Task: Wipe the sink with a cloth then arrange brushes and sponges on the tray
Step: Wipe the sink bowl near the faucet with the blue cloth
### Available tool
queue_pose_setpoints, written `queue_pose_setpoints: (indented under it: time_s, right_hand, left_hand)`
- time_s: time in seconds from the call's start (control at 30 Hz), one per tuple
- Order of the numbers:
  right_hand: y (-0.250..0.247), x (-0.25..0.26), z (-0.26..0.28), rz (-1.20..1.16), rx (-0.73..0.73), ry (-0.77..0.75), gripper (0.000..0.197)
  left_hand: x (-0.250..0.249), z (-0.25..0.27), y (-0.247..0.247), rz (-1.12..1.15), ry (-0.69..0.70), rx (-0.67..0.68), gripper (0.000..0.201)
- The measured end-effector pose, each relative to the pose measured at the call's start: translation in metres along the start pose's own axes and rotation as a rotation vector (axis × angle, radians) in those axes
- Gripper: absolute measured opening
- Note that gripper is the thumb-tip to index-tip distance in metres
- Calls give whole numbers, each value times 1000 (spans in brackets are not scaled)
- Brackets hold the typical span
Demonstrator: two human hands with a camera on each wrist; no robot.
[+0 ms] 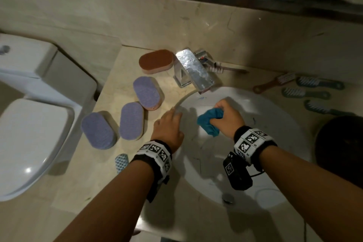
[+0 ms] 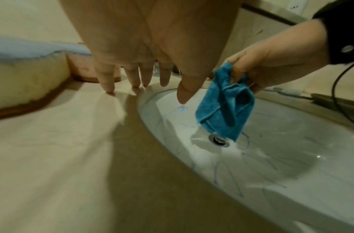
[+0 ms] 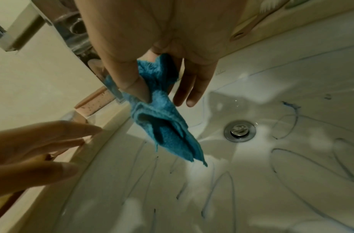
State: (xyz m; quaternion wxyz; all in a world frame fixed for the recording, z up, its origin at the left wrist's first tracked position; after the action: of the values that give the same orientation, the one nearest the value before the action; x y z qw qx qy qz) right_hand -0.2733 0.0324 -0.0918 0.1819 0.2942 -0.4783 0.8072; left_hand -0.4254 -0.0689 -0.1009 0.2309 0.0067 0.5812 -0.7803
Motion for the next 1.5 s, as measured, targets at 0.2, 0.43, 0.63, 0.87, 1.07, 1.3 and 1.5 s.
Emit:
queue_pose_setpoints:
  time_s: [0.2,0.43,0.63,0.87,1.07,1.3,1.5]
  right_hand:
    - [2,-9,-1,-2,25,3,27]
    - [7,-10,-3,10,38,-22,27]
    - [9,-14,-11,2,18,-16,25]
    - [21,-15,-26,61,-3,-6,33]
    - [25,-16,-34,27,-66,-1,32]
    - [40,-2,-53,33,-18,-129,26]
    - [63,-1,-69,96,-14,-167,35]
  left_hand:
    - [4,-2,-18,-182,11,-85,68]
    - [29,-28,-40,-178,-133,-163,56]
    - [51,-52,-52,-143,-117,-116,49]
    - [62,-60,-70,-114,-98,-128,50]
    - [3,-29,-30,-5,109,-67,66]
    - [19,-29,-2,-20,-29,24,84]
    - [23,-27,8,-75,13,57,99]
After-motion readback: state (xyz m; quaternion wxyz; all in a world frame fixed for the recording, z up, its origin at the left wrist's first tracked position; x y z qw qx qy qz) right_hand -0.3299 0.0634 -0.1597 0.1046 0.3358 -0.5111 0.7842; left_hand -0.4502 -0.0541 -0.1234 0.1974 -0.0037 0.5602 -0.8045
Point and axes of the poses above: each hand's wrist, its own z-axis away from the middle knuckle, its own y-axis out of the palm, x = y × z, the point moved 9 cm from there along -z, towards the middle knuckle, and after that the axes turned 6 degrees about -x, right-handed, at the moved point
